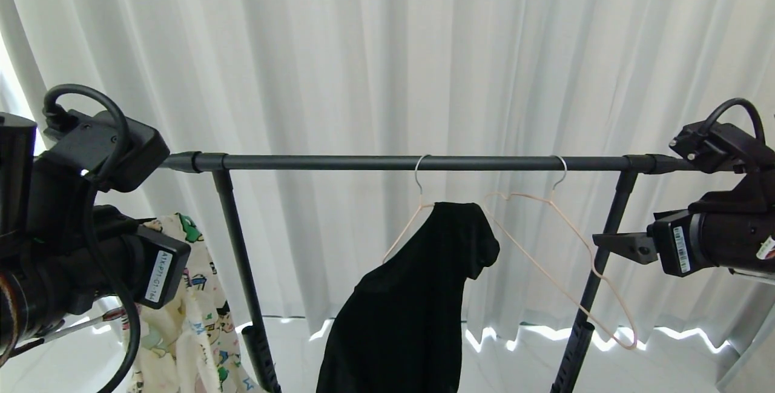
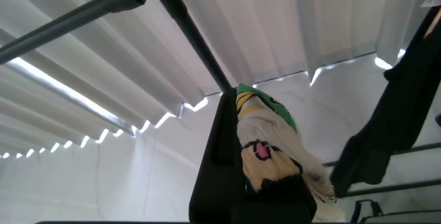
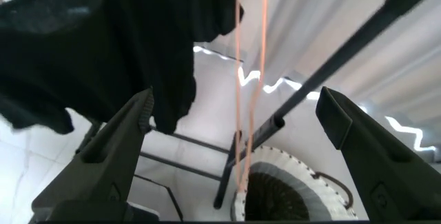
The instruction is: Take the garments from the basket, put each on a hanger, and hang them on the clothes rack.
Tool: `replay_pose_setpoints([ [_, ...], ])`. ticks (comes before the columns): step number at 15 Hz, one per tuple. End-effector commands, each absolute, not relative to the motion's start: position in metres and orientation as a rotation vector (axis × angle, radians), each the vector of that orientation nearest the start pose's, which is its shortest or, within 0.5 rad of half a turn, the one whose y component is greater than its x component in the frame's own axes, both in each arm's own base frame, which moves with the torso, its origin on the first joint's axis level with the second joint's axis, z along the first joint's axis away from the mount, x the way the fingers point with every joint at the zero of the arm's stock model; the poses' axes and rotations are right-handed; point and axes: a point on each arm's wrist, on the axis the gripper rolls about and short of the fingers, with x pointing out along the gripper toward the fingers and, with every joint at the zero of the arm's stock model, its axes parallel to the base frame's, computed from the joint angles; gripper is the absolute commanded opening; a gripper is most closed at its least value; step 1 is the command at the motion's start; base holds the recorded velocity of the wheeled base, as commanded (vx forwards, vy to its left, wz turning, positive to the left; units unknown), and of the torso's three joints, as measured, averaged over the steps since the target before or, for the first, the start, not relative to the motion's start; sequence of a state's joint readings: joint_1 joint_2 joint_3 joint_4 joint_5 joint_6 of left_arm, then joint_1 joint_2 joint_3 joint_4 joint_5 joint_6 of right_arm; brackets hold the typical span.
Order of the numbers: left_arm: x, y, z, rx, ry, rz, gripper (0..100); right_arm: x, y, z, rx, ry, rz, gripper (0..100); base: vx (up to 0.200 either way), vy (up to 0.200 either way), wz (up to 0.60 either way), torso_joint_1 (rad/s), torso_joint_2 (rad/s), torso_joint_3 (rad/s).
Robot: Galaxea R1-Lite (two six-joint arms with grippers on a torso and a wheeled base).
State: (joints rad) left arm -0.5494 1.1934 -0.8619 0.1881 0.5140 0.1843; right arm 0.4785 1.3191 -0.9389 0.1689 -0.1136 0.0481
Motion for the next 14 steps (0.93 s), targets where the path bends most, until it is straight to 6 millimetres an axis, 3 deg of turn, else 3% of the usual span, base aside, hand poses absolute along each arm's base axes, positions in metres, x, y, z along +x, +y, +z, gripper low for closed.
replay_pose_setpoints([
  [1, 0.147, -0.077, 0.244, 0.445, 0.446, -0.076, 0, 0.181, 0.09, 0.241, -0.118, 0.54, 0.339, 100, 0.2, 0.0, 0.0, 0.002, 0.0, 0.002],
  [4, 0.145, -0.079, 0.244, 0.445, 0.44, -0.089, 0, 0.181, 0.086, 0.234, -0.147, 0.559, 0.329, 100, 0.067, 0.0, 0.0, -0.001, 0.0, -0.001],
  [8, 0.144, -0.078, 0.245, 0.441, 0.433, -0.088, 0, 0.183, 0.083, 0.211, -0.178, 0.622, 0.317, 100, 0.0, 0.0, 0.0, 0.0, 0.0, 0.0],
  [14, 0.147, -0.079, 0.245, 0.415, 0.376, -0.054, 0, 0.231, 0.093, 0.166, -0.17, 0.656, 0.274, 100, 0.0, 0.0, 0.0, 0.0, 0.0, 0.0],
])
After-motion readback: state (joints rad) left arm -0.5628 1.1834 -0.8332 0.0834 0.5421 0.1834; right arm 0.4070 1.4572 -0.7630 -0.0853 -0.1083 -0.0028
